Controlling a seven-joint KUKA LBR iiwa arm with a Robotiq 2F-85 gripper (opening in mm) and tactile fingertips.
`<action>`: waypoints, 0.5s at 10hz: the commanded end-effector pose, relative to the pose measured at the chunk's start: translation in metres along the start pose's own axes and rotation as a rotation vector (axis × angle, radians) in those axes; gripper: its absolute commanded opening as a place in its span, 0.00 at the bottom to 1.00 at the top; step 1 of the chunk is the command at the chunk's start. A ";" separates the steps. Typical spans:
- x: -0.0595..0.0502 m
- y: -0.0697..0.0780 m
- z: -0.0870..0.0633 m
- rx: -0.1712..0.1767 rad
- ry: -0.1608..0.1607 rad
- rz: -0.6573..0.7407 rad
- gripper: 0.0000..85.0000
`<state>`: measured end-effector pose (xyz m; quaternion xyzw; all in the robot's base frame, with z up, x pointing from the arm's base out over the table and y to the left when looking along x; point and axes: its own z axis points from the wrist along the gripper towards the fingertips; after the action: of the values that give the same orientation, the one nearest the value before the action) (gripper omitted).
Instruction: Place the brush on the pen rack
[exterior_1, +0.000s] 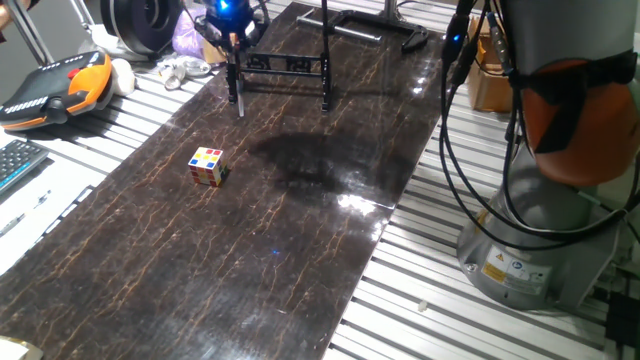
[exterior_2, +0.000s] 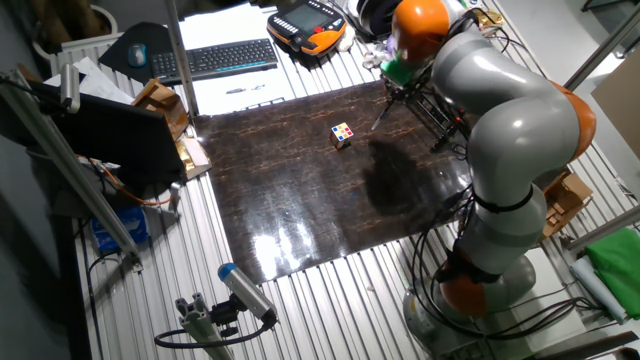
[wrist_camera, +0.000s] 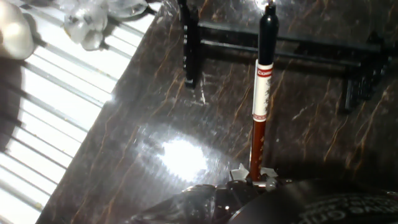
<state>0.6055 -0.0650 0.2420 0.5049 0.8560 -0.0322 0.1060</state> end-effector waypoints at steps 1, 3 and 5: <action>-0.002 -0.001 0.000 0.000 0.000 0.000 0.01; -0.004 -0.002 0.000 0.010 -0.009 -0.002 0.01; -0.005 -0.003 0.000 0.009 0.009 -0.015 0.01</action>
<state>0.6053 -0.0707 0.2428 0.4986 0.8606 -0.0336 0.0978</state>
